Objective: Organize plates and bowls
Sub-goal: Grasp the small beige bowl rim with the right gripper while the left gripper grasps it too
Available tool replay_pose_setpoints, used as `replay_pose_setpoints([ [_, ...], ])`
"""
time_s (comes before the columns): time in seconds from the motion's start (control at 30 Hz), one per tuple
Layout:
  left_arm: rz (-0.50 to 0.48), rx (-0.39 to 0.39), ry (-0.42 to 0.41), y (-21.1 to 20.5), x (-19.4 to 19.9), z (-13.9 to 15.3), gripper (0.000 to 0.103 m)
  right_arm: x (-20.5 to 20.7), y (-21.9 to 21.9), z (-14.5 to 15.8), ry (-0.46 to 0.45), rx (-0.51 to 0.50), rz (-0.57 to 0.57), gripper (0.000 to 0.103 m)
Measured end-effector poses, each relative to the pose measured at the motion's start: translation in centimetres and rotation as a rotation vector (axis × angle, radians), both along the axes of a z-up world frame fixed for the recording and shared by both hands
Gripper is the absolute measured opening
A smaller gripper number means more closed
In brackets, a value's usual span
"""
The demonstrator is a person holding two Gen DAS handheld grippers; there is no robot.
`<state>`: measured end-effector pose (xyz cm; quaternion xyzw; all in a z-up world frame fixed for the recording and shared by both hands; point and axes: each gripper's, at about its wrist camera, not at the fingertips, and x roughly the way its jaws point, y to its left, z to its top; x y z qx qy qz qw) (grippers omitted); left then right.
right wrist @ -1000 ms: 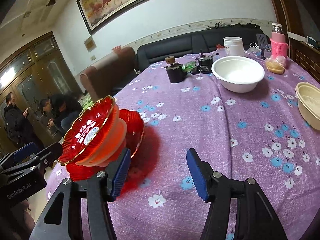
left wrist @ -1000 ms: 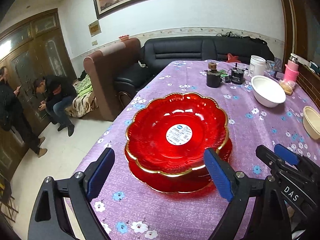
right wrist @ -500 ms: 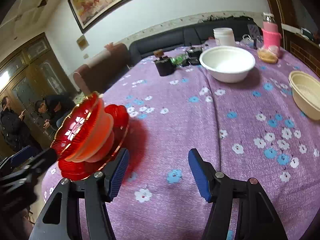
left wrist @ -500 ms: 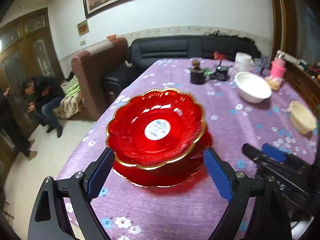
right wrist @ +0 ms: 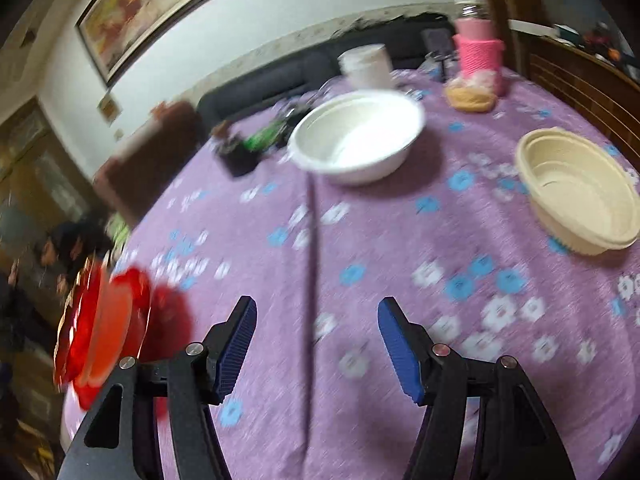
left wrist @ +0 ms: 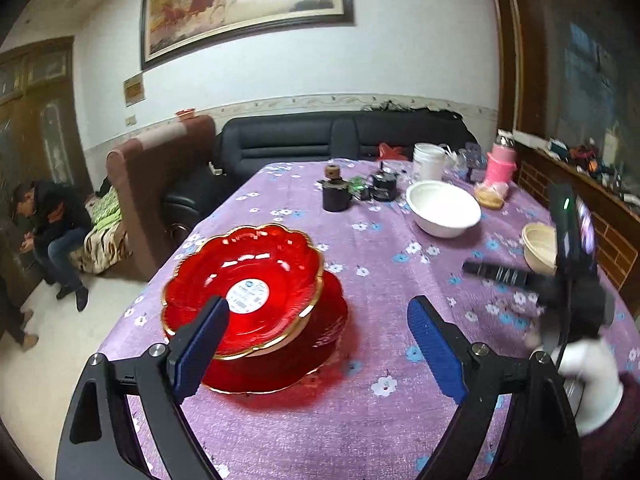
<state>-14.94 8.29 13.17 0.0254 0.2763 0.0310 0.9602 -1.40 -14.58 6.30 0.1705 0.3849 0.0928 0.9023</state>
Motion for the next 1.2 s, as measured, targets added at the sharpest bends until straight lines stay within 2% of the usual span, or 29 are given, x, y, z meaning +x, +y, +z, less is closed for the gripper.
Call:
replay_pose_setpoints([
  [0.17,-0.033,0.021,0.045,-1.4,1.1,-1.2,0.090,-0.5,-3.2,0.3,-0.059,0.004,-0.092,0.067],
  [0.27,-0.072,0.030,0.051,-2.5,1.4,-1.7,0.090,-0.9,-6.2,1.4,-0.104,0.020,-0.147,0.067],
  [0.37,-0.096,0.041,0.058,-3.4,1.7,-2.0,0.090,-1.9,-10.9,2.9,-0.172,-0.065,-0.359,0.071],
  [0.43,-0.108,0.043,0.068,-3.9,2.0,-2.3,0.090,-1.9,-14.8,2.9,-0.151,-0.161,-0.568,0.072],
  [0.5,-0.114,0.037,0.082,-4.4,2.3,-2.8,0.090,-1.4,-17.8,1.9,-0.101,-0.213,-0.695,0.072],
  [0.57,-0.121,0.030,0.104,-4.7,2.8,-3.2,0.090,-0.5,-20.3,0.1,-0.016,-0.178,-0.727,0.072],
  [0.63,-0.126,0.022,0.126,-5.0,3.3,-3.5,0.090,0.5,-22.3,-2.6,0.084,-0.035,-0.685,0.072],
  [0.7,-0.131,0.012,0.136,-5.3,3.5,-3.7,0.090,1.2,-22.4,-3.9,0.125,0.042,-0.627,0.066],
  [0.73,-0.133,0.009,0.139,-5.4,3.6,-3.8,0.090,1.2,-21.7,-3.3,0.093,-0.007,-0.613,0.057],
  [0.77,-0.133,0.007,0.141,-5.5,3.6,-3.9,0.090,1.2,-21.1,-3.0,0.078,-0.005,-0.581,0.038],
  [0.87,-0.134,0.005,0.150,-5.6,3.5,-4.1,0.090,1.6,-18.8,-2.7,0.060,-0.020,-0.466,0.025],
  [0.97,-0.131,-0.010,0.162,-5.4,3.5,-4.3,0.090,1.7,-16.2,-2.5,0.036,-0.029,-0.334,0.021],
  [1.03,-0.137,-0.038,0.189,-5.2,4.0,-4.5,0.090,1.5,-13.8,-2.0,0.003,-0.019,-0.180,0.021],
  [1.13,-0.147,-0.100,0.230,-4.9,4.6,-4.5,0.090,0.7,-10.3,-2.1,0.006,0.030,0.053,0.021],
  [1.2,-0.156,-0.133,0.251,-4.8,5.0,-4.6,0.090,0.4,-8.8,-1.9,-0.002,0.000,0.100,0.021],
])
